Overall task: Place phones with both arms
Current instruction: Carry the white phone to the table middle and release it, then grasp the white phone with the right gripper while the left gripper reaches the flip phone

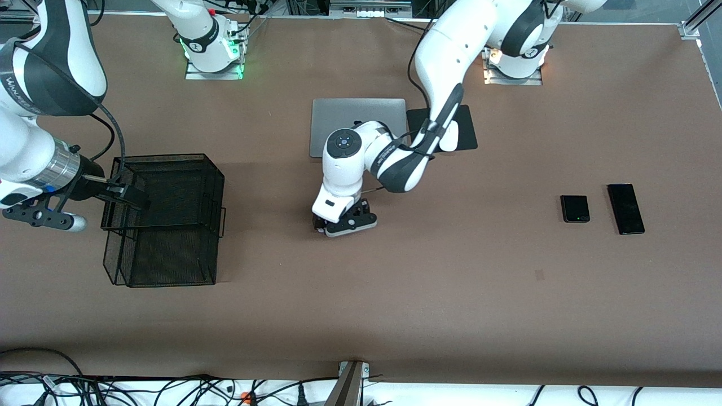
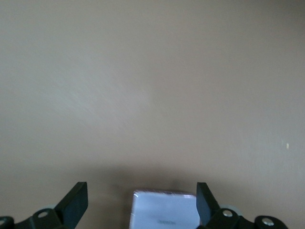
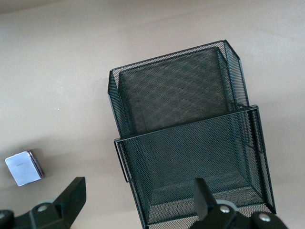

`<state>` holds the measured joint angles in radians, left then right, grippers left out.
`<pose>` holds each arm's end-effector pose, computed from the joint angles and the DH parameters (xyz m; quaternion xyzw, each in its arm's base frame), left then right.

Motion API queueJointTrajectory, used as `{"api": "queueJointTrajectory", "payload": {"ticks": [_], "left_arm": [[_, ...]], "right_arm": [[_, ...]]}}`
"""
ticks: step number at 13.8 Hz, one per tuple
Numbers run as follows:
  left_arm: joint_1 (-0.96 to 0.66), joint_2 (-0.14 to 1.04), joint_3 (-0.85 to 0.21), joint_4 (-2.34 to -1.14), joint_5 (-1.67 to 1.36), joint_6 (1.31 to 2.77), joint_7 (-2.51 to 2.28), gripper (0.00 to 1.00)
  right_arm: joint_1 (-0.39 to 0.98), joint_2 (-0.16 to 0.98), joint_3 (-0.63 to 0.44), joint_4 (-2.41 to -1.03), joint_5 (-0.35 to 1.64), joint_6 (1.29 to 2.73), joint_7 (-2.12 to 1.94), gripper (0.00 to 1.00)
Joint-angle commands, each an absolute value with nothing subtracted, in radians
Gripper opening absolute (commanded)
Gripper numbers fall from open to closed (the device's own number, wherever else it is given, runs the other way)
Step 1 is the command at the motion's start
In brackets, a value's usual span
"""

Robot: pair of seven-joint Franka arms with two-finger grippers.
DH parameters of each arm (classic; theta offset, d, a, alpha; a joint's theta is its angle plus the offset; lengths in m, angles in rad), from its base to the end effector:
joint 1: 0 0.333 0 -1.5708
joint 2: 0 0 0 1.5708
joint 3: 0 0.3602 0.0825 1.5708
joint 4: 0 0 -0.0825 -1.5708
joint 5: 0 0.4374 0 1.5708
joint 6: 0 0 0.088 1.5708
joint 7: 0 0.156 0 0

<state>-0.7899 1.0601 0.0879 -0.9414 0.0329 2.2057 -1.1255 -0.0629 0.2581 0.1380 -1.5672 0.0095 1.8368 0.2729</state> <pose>0.6725 -0.6050 0.1966 0.9779 0.1749 0.1028 0.0514 0.7038 0.0459 0.4766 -0.9945 0.1023 -0.0030 0.0230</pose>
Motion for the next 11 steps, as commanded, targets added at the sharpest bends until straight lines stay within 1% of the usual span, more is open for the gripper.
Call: {"api": "queueJointTrajectory", "payload": {"ticks": [1, 3, 4, 7, 9, 11], "left_arm": [[-0.714, 0.977, 0.069, -0.965, 0.031, 2.079, -1.034, 1.0], [-0.672, 0.947, 0.066, -0.989, 0.029, 1.998, -0.962, 1.0], [-0.646, 0.919, 0.064, -1.023, 0.029, 1.958, -0.915, 1.0], [-0.548, 0.778, 0.049, -1.226, 0.008, 1.876, -0.665, 1.0], [-0.476, 0.708, 0.049, -1.337, 0.008, 1.849, -0.506, 1.0], [-0.399, 0.64, 0.051, -1.448, 0.011, 1.847, -0.338, 1.0]], "right_arm": [[-0.069, 0.262, 0.146, -1.557, 0.012, 1.824, 0.268, 1.0], [-0.068, 0.262, 0.147, -1.56, 0.012, 1.81, 0.281, 1.0], [-0.058, 0.262, 0.15, -1.562, 0.012, 1.795, 0.29, 1.0], [0.052, 0.29, 0.15, -1.555, -0.001, 1.847, 0.365, 1.0], [0.113, 0.313, 0.152, -1.555, 0.015, 1.859, 0.47, 1.0], [0.208, 0.357, 0.153, -1.552, 0.017, 1.873, 0.506, 1.0]]}}
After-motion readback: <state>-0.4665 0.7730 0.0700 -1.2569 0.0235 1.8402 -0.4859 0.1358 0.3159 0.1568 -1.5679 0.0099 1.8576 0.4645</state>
